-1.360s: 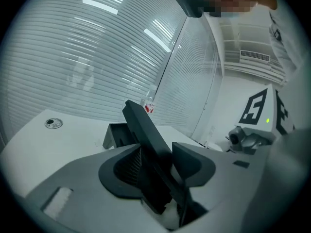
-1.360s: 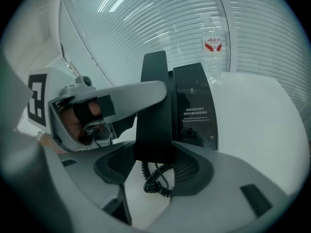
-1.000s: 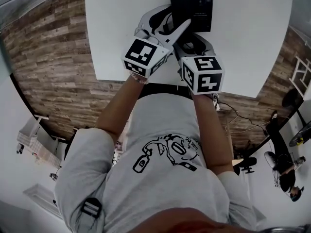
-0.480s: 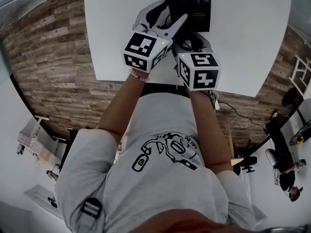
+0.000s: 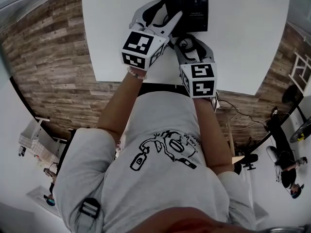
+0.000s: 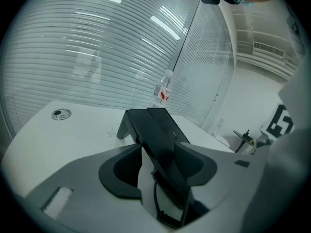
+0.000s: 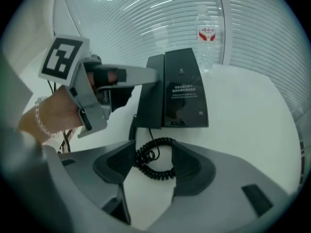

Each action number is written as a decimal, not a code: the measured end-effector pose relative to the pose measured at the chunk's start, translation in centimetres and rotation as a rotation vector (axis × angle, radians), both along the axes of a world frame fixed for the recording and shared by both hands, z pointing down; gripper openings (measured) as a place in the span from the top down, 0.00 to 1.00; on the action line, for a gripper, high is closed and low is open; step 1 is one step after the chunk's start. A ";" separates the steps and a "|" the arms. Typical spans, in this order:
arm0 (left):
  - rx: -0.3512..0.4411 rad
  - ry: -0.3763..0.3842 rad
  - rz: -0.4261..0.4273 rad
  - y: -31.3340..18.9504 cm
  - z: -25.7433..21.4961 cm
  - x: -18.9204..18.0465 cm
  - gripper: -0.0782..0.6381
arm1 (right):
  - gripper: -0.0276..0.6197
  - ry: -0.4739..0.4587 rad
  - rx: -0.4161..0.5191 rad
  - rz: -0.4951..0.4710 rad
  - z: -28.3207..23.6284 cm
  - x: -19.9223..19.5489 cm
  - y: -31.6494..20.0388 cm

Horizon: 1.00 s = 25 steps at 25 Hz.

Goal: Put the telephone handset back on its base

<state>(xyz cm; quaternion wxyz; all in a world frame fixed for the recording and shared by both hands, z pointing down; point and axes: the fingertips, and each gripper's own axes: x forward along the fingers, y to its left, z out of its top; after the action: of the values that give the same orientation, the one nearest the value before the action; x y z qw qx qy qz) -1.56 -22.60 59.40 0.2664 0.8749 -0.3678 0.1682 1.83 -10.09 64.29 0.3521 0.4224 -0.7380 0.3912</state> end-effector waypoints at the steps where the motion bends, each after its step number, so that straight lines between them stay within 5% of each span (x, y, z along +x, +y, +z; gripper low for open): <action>1: 0.000 0.000 0.002 0.0 0.0 0.0 0.60 | 0.62 0.000 0.002 0.005 0.5 0.2 0.3; 7: 0.039 -0.002 -0.011 -0.4 -0.6 -0.3 0.62 | 0.90 0.024 0.072 -0.038 1.0 -0.5 -0.6; 19: 0.095 -0.031 -0.008 -1.1 -0.9 -0.3 0.63 | 0.94 0.011 0.069 0.013 1.2 -0.3 -1.5; 25: 0.167 -0.204 0.002 -1.5 -1.5 -0.5 0.60 | 0.94 -0.019 0.059 0.025 0.5 -0.5 -1.7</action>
<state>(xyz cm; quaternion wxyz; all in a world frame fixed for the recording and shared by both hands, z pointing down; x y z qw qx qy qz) -2.09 -24.06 57.86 0.1537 0.8729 -0.4046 0.2254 1.28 -11.82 64.83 0.3275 0.4378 -0.7472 0.3778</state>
